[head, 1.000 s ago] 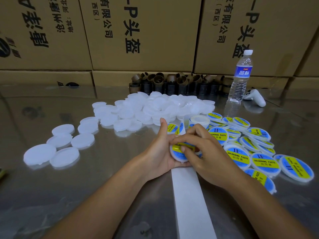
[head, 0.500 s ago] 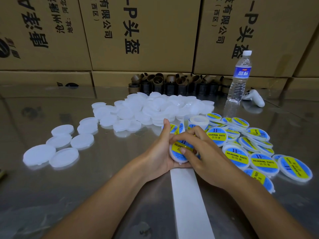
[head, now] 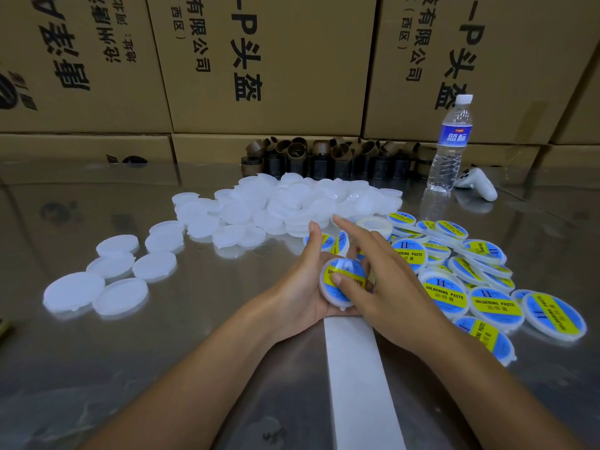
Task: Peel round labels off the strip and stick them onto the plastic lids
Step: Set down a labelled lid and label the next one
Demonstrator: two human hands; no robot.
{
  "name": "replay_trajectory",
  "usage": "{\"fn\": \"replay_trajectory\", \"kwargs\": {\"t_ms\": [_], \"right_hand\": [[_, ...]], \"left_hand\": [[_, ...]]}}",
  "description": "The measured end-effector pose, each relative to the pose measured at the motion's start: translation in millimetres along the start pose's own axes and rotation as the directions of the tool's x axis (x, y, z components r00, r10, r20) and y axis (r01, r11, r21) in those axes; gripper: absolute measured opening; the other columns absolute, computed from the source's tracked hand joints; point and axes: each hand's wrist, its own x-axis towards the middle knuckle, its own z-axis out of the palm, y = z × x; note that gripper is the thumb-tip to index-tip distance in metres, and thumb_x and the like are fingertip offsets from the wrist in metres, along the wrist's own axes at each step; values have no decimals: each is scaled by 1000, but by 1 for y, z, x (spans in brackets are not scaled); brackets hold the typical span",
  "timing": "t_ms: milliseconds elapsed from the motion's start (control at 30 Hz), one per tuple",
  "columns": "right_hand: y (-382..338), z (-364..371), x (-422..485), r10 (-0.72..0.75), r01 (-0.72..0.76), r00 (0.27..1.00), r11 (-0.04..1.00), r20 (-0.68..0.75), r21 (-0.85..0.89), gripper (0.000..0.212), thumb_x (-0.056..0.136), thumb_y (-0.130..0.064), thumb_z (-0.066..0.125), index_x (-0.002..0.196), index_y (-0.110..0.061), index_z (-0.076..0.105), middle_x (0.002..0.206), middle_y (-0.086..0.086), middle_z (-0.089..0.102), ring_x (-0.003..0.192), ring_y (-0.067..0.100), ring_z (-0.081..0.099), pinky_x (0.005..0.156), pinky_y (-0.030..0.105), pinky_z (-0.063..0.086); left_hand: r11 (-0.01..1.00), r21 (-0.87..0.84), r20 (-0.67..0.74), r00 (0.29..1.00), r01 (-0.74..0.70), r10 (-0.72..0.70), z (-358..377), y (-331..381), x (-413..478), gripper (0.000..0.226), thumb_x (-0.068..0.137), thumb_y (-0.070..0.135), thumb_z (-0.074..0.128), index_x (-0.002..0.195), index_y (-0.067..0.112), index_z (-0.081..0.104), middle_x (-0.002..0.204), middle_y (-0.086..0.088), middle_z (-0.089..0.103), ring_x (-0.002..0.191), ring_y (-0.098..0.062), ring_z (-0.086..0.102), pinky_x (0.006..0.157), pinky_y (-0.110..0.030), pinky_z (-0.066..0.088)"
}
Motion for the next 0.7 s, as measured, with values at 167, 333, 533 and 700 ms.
{"fn": "replay_trajectory", "kwargs": {"t_ms": [167,333,533,700], "right_hand": [[2,0,1,-7,-2,995,996,-98,-92,76,82,-32,67,137,-56,20,105,-23,45,96,-6,41,83,19,36],[6,-2,3,76,-66,976,996,-205,53,43,87,-19,63,127,-34,53,97,-17,56,91,1,48,76,12,35],[3,-2,6,194,-149,957,967,-215,209,24,88,-24,62,111,-31,58,91,-10,61,80,-1,53,66,5,38],[-2,-5,9,232,-167,957,931,-173,324,5,87,-23,65,82,-23,64,65,-6,62,60,5,53,55,16,40]], "left_hand": [[1000,7,-30,999,-26,27,1,0,-1,59,92,60,30,120,18,59,117,-11,67,103,-24,66,80,-39,58],[977,172,-47,990,-122,132,2,-4,-4,28,85,35,54,82,12,70,90,-15,68,80,-24,68,80,-39,57],[966,190,-122,972,-178,203,2,-4,-5,37,98,30,44,116,2,61,115,-19,66,100,-27,66,92,-42,52],[943,178,-148,940,-280,307,4,0,-7,32,88,35,49,102,12,66,92,-4,69,80,-16,65,64,-23,52]]}}
